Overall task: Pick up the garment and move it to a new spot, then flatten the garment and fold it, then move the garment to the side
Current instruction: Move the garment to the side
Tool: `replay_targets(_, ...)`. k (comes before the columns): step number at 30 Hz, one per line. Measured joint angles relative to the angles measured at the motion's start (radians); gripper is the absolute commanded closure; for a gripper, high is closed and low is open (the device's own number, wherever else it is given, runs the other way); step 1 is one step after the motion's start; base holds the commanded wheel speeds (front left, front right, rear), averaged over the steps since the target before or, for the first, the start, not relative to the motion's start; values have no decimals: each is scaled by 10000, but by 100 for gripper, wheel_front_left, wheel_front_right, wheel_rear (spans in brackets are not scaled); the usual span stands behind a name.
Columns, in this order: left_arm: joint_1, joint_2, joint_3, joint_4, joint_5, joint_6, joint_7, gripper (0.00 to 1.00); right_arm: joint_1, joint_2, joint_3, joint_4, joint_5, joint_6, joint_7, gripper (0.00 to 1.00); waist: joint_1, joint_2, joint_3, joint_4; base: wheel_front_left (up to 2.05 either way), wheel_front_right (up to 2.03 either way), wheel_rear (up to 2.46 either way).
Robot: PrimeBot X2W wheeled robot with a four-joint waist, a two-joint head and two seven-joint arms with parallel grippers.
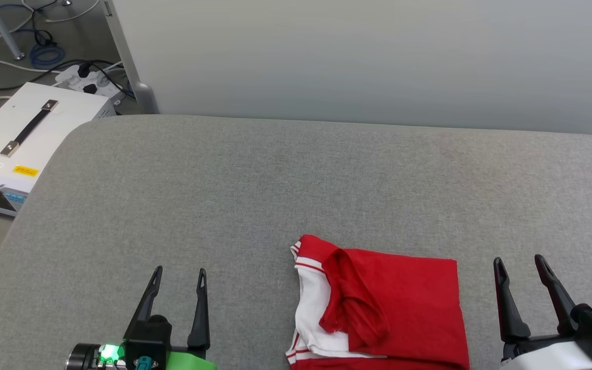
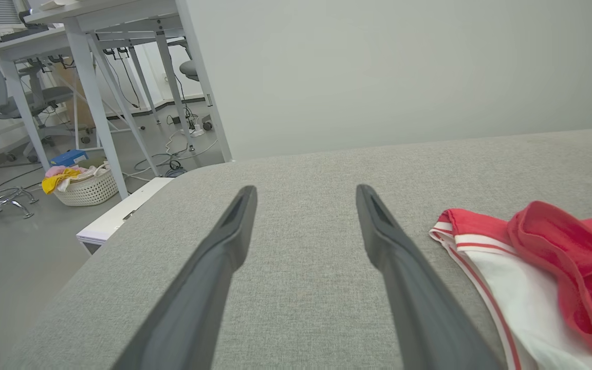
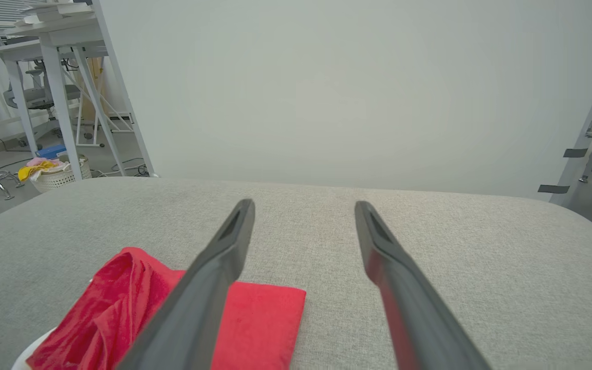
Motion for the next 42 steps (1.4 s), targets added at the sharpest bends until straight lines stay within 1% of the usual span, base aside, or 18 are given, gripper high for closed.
replay_targets(6,48,8,10,-31,0,0,0,0,151,96,29,-6,0,0,0,0,0,0,-5,34,0,0,0)
replay_targets(11,48,17,10,-29,0,0,0,0,111,-8,27,-21,-23,0,0,0,0,0,51,59,0,0,0)
replay_targets(14,45,21,8,-23,0,0,0,0,-204,-309,-180,-201,17,0,-2,0,0,0,85,56,0,0,0)
replay_targets(16,40,31,8,-19,0,-2,0,0,-817,-890,-387,-309,249,0,-8,0,0,0,123,61,0,0,0)
replay_targets(18,33,33,-4,-17,0,-6,0,0,-1232,-1396,-384,-351,529,0,305,0,0,0,159,72,0,0,0)
replay_targets(20,-5,35,-27,-15,2,-56,0,0,-1659,-2088,-117,-497,1045,0,986,0,0,0,219,100,0,0,0)
replay_targets(22,-43,35,-52,-13,13,-77,0,0,-2000,-2646,167,-571,1871,0,1962,0,0,0,291,131,0,0,0)
replay_targets(25,-136,27,-94,-13,15,-79,0,0,-2353,-3476,525,-642,3453,0,3749,0,0,0,410,187,0,0,0)
replay_targets(28,-232,12,-132,-15,17,-79,0,0,-2396,-4410,1007,-681,5154,0,5912,0,0,0,552,260,0,0,0)
replay_targets(31,-335,-25,-165,-19,17,-79,0,0,-2397,-5106,1275,-690,6330,-2,7377,0,0,0,724,325,0,0,0)
replay_targets(34,-503,-82,-226,-23,19,-81,0,0,-2387,-5342,1482,-543,7260,0,8544,0,0,0,941,400,0,0,0)
replay_targets(35,-718,-178,-320,-21,73,-94,0,0,-2382,-5333,1716,-253,7678,0,9189,0,0,0,1168,495,0,0,0)
replay_targets(38,-924,-267,-422,-10,77,-165,0,0,-2384,-5239,1981,79,7789,-2,9490,0,0,0,1403,616,0,0,0)
replay_targets(42,-1162,-324,-481,-2,79,-178,0,0,-2421,-4995,2410,537,7818,0,9586,0,0,0,1737,820,0,0,0)
